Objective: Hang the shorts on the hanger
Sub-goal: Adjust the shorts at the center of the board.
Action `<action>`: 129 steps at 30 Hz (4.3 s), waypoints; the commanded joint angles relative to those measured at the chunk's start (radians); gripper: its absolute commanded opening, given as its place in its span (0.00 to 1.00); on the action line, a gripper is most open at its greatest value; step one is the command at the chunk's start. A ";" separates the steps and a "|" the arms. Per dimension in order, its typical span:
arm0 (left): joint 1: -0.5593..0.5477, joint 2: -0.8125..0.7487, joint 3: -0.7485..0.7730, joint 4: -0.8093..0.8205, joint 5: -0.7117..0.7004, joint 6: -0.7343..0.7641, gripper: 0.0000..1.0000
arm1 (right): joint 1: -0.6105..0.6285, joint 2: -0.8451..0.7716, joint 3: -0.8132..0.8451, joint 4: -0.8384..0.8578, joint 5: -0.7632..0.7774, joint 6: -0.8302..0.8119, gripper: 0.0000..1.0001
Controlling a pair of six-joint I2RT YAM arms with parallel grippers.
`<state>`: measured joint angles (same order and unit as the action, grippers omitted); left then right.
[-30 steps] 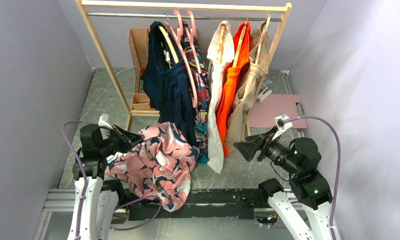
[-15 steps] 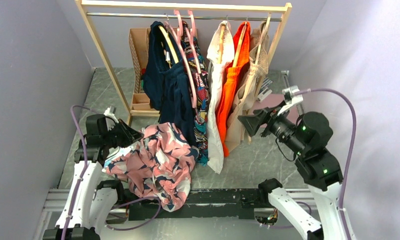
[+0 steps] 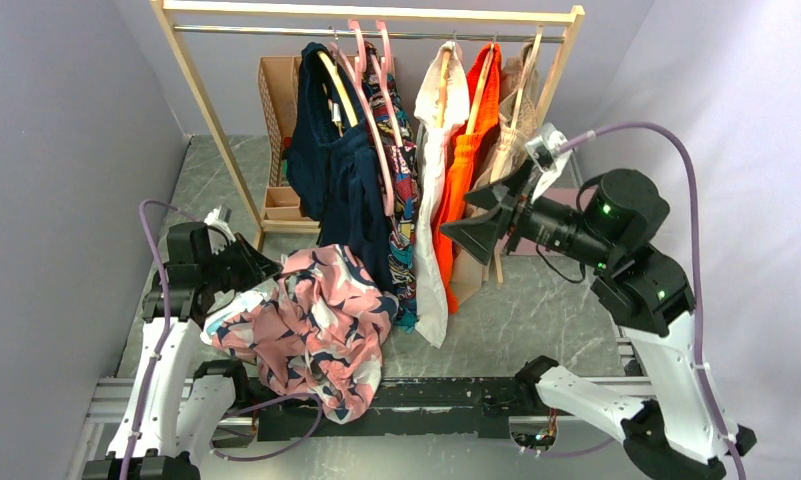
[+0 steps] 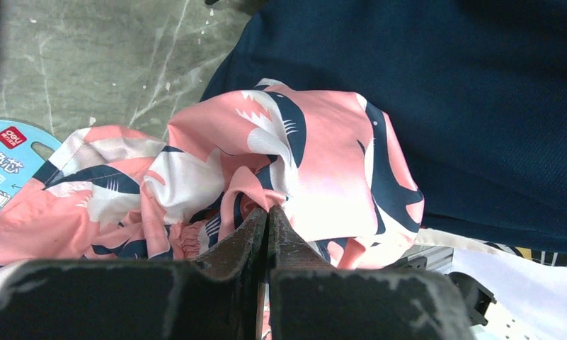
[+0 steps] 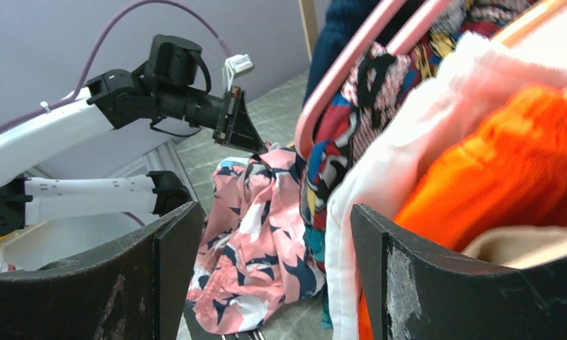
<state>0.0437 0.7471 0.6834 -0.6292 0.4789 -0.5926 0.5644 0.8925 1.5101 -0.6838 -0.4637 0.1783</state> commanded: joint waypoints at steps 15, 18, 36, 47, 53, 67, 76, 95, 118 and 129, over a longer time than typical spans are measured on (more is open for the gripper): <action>-0.008 0.004 0.100 -0.078 -0.078 0.035 0.07 | 0.760 0.343 0.202 0.123 0.556 -0.063 0.85; -0.008 -0.004 0.118 -0.104 -0.083 0.046 0.07 | 0.935 0.339 0.101 0.184 0.743 -0.055 0.86; -0.015 -0.075 0.059 -0.092 -0.029 -0.032 0.07 | 1.072 0.127 -0.788 0.351 1.334 0.573 0.72; -0.016 -0.117 0.108 -0.129 -0.025 -0.088 0.07 | 0.901 0.302 -0.841 0.579 1.265 0.551 0.80; -0.024 -0.115 0.159 -0.150 -0.018 -0.089 0.07 | 0.840 0.417 -0.809 0.637 1.189 0.518 0.60; -0.037 -0.160 0.426 -0.159 -0.007 -0.177 0.07 | 1.127 0.062 -0.540 0.421 1.145 0.251 0.00; -0.038 -0.148 0.470 0.028 0.053 -0.279 0.07 | 1.181 -0.037 -0.284 0.401 0.844 0.125 0.00; -0.043 -0.114 0.201 0.226 0.254 -0.262 0.07 | 1.180 0.052 -0.328 0.144 1.443 0.125 0.00; -0.220 -0.013 0.010 0.202 -0.062 -0.197 0.11 | 1.181 0.287 -0.397 0.285 1.079 0.186 0.67; -0.220 -0.003 0.013 0.180 -0.084 -0.181 0.07 | 1.166 0.350 -0.419 0.318 1.274 0.261 0.68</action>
<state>-0.1680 0.7410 0.6651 -0.4377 0.4168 -0.7971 1.6810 1.3243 1.1118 -0.3759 0.7113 0.3931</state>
